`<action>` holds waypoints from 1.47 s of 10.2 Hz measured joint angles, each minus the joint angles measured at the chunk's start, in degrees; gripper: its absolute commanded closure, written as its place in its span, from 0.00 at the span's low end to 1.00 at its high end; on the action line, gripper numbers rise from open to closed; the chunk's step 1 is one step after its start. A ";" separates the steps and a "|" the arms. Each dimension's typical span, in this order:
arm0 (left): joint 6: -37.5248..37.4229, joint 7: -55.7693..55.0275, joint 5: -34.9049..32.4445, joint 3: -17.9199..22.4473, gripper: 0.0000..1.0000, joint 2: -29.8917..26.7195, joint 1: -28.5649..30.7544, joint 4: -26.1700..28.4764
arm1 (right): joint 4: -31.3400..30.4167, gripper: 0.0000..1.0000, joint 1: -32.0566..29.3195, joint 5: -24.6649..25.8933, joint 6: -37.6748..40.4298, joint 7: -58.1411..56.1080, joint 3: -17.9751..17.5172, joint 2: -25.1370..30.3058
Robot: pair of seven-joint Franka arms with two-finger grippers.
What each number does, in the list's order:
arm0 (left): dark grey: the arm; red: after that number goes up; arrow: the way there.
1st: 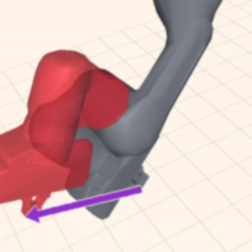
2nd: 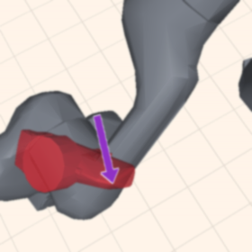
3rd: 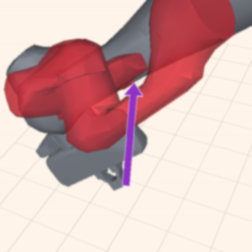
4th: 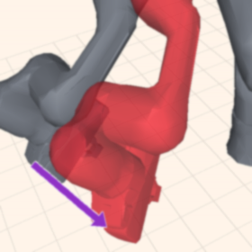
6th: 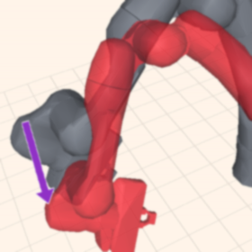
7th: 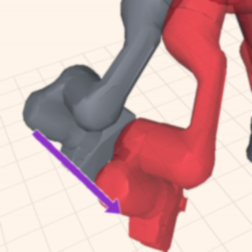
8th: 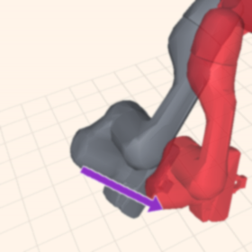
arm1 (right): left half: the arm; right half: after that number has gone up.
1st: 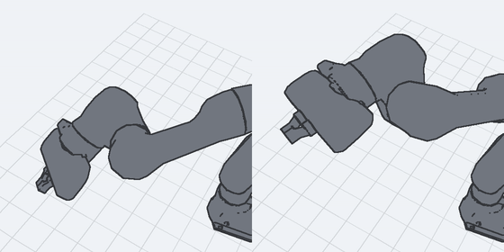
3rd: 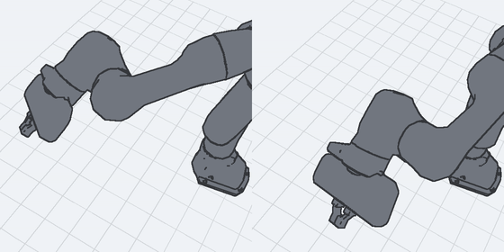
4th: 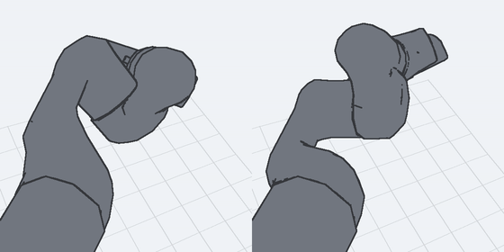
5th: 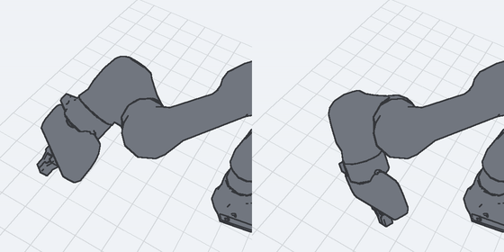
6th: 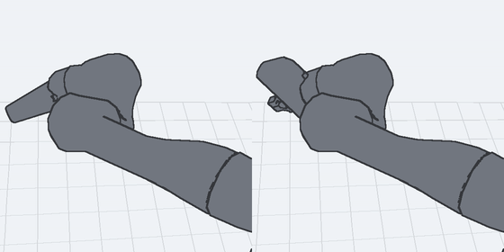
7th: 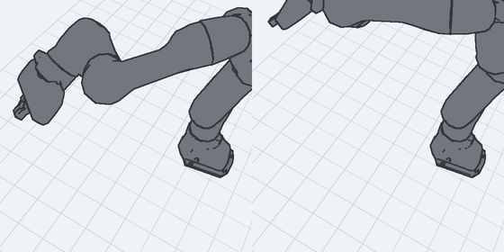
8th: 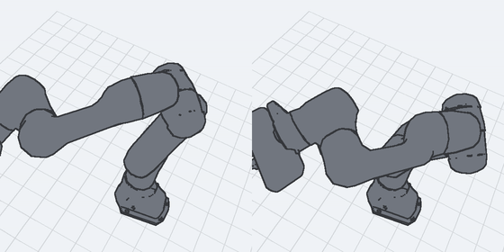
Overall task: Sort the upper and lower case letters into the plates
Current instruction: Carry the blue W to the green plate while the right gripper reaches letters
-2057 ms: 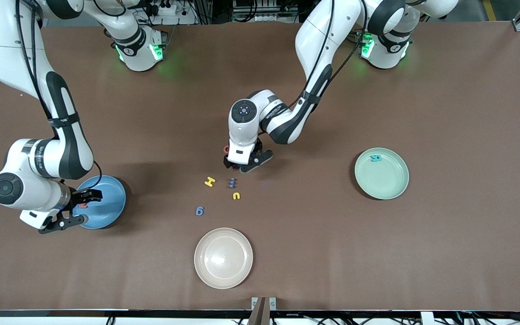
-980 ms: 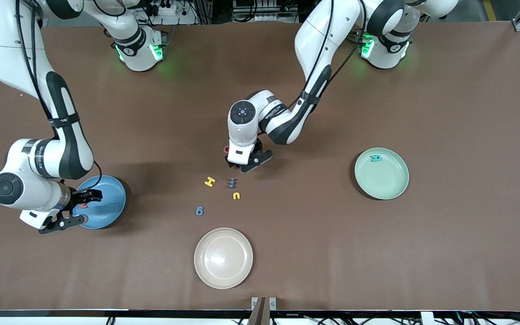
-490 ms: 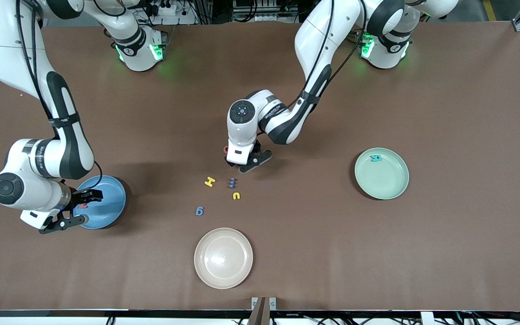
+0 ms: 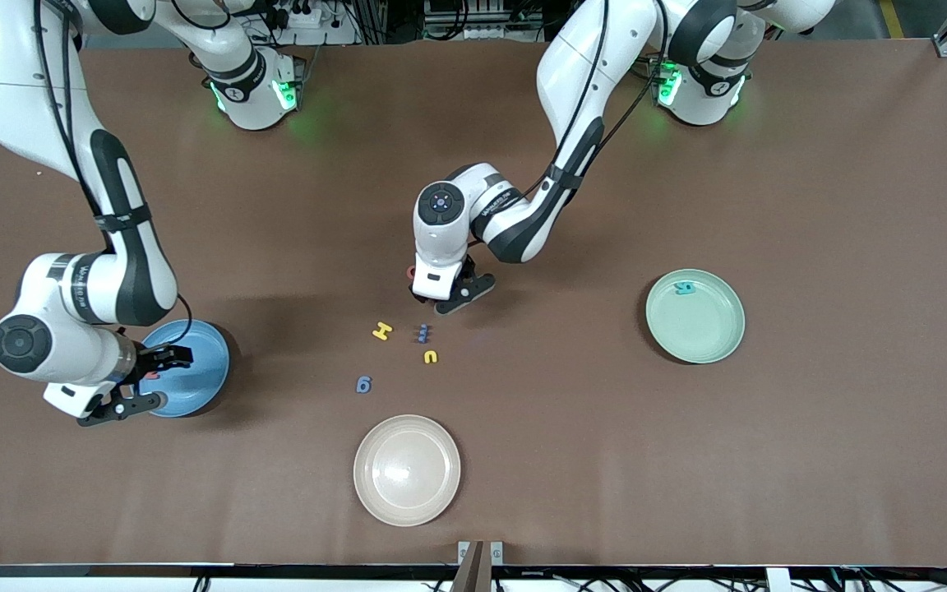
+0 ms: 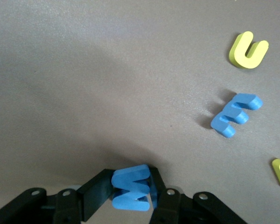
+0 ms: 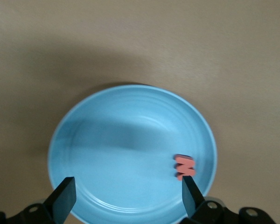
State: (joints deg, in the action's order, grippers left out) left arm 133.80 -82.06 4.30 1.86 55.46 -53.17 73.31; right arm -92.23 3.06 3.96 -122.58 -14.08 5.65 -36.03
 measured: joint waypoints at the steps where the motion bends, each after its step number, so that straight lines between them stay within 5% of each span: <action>1: -0.57 0.12 0.00 0.00 0.98 -0.01 0.06 -0.14 | 0.03 0.00 1.34 -0.04 0.02 2.59 -0.02 0.00; 9: -6.59 2.67 2.73 -0.04 1.00 -1.61 2.58 -0.95 | 1.20 0.00 9.31 -9.91 -0.55 15.04 -1.41 -1.07; 15: -23.03 19.27 6.37 -0.02 1.00 -9.51 11.38 -1.35 | 3.87 0.00 19.17 -10.15 -2.51 31.45 -1.62 -4.30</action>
State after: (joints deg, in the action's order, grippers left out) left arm 110.77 -62.79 10.67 1.84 45.95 -41.79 71.96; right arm -88.36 22.22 -6.20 -125.09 17.38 4.03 -40.33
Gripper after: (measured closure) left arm 0.643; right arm 0.000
